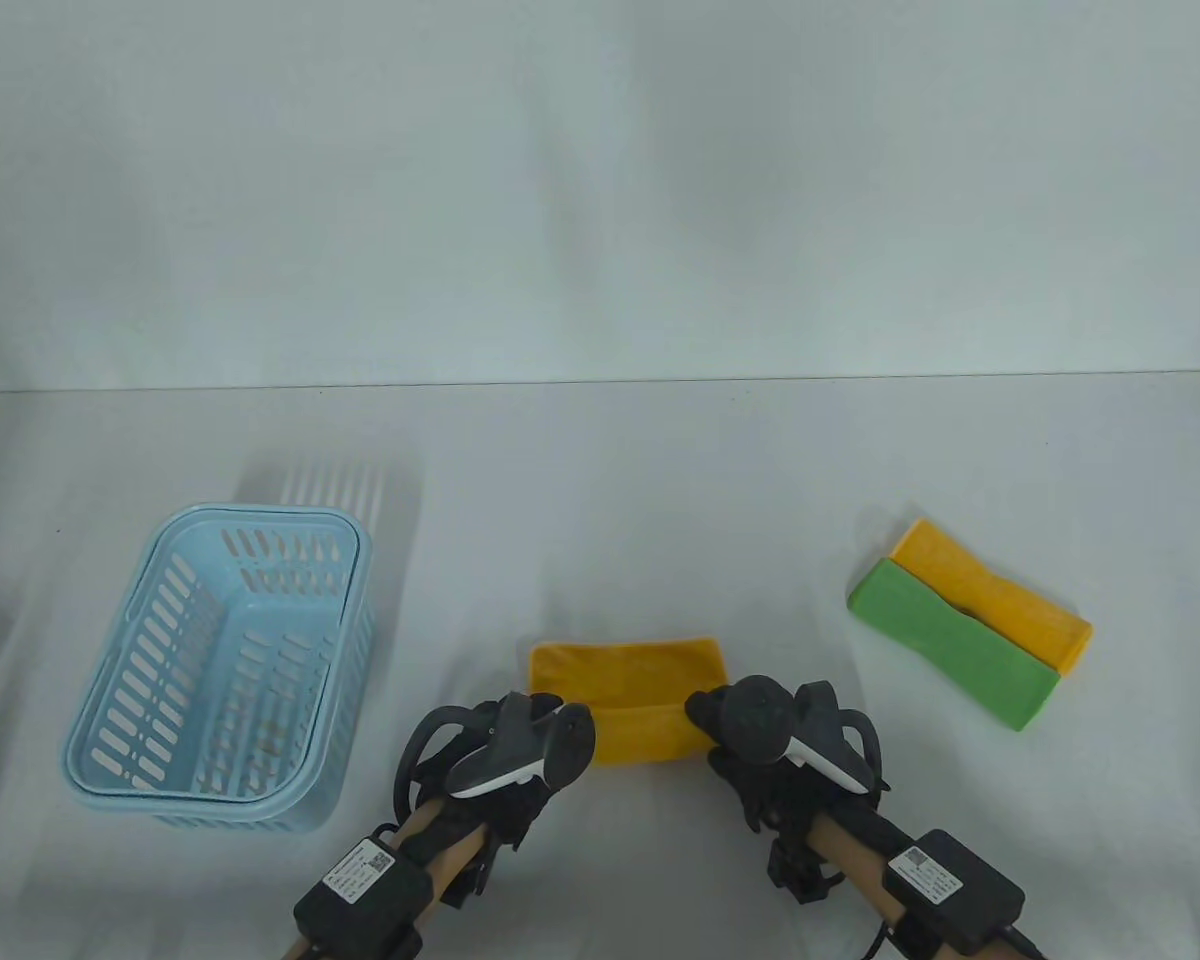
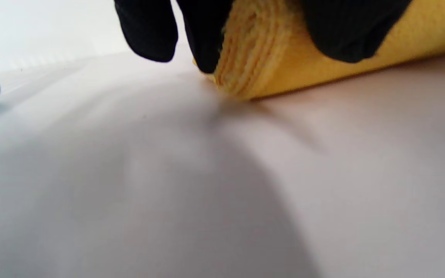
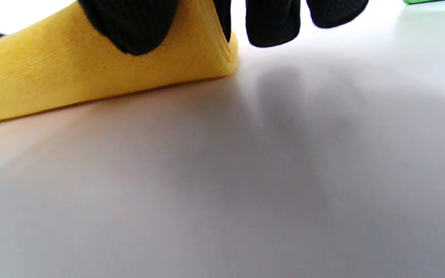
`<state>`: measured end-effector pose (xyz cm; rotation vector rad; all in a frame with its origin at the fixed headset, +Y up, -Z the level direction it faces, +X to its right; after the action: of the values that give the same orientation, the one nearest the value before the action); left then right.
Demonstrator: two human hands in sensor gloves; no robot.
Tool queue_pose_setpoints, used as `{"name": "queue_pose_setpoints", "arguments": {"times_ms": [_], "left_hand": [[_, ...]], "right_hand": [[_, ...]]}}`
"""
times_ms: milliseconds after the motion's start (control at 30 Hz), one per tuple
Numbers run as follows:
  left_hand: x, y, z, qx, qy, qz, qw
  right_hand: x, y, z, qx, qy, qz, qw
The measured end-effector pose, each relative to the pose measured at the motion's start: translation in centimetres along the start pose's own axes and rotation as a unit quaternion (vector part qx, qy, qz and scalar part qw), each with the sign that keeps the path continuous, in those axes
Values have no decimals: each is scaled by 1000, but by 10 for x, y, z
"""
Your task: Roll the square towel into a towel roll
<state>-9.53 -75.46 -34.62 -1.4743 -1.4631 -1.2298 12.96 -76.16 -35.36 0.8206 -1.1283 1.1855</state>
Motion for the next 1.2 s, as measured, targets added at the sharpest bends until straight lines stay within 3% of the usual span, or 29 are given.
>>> {"name": "queue_pose_setpoints", "arguments": {"times_ms": [200,333,500,667,1200], "left_hand": [[-5,-25,4,145,-50,20,988],[-8,-34,-1,183,-78,37,979],[-9,-32,-4,161,-81,50,982],[-11,-36,-1,109,-31,88,990],[0,-42,18,107,26,96,989]], "right_hand": [[-3,-11,-4,-106,48,25,993],[-5,-20,-4,-159,66,58,983],[-6,-24,-2,-140,52,82,985],[-11,-33,-4,-143,24,109,983],[-8,-41,-22,-159,8,103,982]]}}
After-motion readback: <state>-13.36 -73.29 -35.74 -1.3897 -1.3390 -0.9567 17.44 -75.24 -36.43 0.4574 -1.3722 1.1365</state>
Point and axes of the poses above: the tracker on the back of each hand, its own y axis roughly to the thumb side, its own x axis roughly from the fingertips to the wrist, z = x × y, the point moved 4 cm from there along -x, roughly from the wrist to the fingertips, and after that the axes turned 14 degrees about z, right-handed, at the moved point
